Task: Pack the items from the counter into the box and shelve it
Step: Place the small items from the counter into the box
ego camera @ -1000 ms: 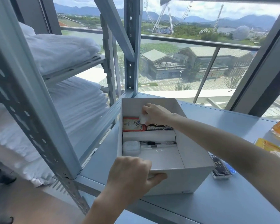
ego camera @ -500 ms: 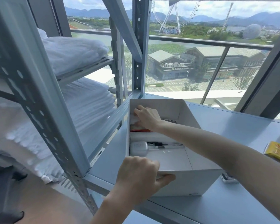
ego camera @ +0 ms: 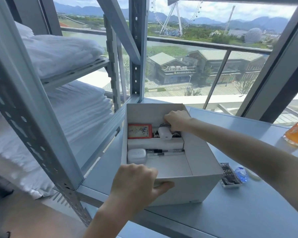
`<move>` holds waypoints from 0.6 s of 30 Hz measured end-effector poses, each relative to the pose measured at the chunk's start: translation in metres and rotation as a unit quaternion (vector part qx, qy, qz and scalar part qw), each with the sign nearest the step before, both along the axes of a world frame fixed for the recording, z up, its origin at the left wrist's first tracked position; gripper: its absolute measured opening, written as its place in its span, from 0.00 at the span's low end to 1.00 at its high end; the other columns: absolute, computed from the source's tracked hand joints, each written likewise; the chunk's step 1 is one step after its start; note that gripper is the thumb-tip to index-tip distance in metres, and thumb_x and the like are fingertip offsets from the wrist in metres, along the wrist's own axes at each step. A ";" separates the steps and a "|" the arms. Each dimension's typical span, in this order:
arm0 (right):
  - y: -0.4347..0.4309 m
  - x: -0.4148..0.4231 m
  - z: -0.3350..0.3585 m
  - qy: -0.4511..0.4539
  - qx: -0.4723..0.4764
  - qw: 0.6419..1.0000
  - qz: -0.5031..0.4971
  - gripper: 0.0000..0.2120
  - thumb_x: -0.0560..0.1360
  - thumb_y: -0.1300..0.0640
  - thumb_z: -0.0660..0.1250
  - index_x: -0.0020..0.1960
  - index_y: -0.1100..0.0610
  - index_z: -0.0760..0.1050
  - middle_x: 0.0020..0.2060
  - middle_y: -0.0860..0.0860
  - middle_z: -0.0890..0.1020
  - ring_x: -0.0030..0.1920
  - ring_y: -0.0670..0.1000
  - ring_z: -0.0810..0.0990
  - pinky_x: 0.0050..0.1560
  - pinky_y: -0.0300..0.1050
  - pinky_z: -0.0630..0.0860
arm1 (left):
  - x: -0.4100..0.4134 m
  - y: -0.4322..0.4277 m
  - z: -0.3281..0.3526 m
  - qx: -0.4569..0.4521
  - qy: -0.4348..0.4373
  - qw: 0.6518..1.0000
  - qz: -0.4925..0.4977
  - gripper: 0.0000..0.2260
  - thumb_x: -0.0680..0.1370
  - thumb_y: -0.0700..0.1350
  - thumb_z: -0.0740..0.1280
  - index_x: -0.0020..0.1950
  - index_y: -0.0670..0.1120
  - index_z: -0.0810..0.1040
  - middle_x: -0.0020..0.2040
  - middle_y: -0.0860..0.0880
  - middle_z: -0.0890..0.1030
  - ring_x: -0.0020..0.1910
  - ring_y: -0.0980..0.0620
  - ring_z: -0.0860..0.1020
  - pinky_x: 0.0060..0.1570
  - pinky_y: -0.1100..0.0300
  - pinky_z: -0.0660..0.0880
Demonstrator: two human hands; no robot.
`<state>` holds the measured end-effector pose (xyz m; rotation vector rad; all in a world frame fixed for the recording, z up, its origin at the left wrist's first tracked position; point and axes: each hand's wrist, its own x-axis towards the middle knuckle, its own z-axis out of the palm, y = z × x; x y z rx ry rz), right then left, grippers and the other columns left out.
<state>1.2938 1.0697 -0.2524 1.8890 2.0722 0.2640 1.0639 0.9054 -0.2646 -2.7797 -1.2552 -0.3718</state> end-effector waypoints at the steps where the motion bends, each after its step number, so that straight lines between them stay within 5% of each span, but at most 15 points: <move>1: 0.001 -0.004 -0.001 0.022 0.001 1.000 0.006 0.10 0.72 0.61 0.64 0.53 0.56 0.72 0.49 0.54 0.78 0.39 0.56 0.75 0.33 0.44 0.67 | 0.000 0.000 0.000 -0.003 0.005 1.000 0.003 0.29 0.71 0.73 0.46 0.34 0.47 0.63 0.34 0.51 0.75 0.33 0.49 0.68 0.34 0.58 0.59; 6: 0.000 -0.012 0.000 0.095 -0.071 0.992 0.033 0.25 0.70 0.65 0.64 0.64 0.51 0.64 0.55 0.53 0.70 0.40 0.54 0.73 0.27 0.42 0.63 | 0.000 0.000 0.000 -0.005 0.016 1.000 0.011 0.29 0.71 0.73 0.46 0.35 0.47 0.63 0.37 0.51 0.78 0.33 0.49 0.68 0.34 0.58 0.58; 9: -0.004 -0.014 0.003 0.177 -0.104 0.978 0.045 0.23 0.74 0.67 0.58 0.66 0.51 0.63 0.56 0.54 0.68 0.45 0.54 0.74 0.34 0.42 0.68 | 0.000 0.000 0.000 -0.010 0.016 1.000 0.009 0.29 0.71 0.73 0.46 0.33 0.47 0.62 0.34 0.51 0.76 0.32 0.49 0.67 0.33 0.58 0.58; 12: -0.016 -0.022 0.005 0.260 -0.148 0.952 0.059 0.18 0.77 0.55 0.62 0.65 0.53 0.65 0.53 0.51 0.69 0.48 0.50 0.71 0.41 0.39 0.67 | 0.000 0.000 0.000 -0.011 0.013 1.000 0.009 0.29 0.71 0.73 0.46 0.33 0.48 0.62 0.34 0.51 0.77 0.31 0.49 0.67 0.29 0.58 0.55; 18: -0.036 -0.040 -0.014 0.148 -0.202 0.961 0.117 0.25 0.70 0.38 0.67 0.58 0.52 0.67 0.48 0.48 0.72 0.41 0.49 0.71 0.36 0.43 0.65 | 0.000 0.000 -0.001 -0.009 0.020 1.000 0.019 0.29 0.70 0.73 0.45 0.33 0.48 0.60 0.36 0.50 0.79 0.34 0.49 0.72 0.33 0.57 0.57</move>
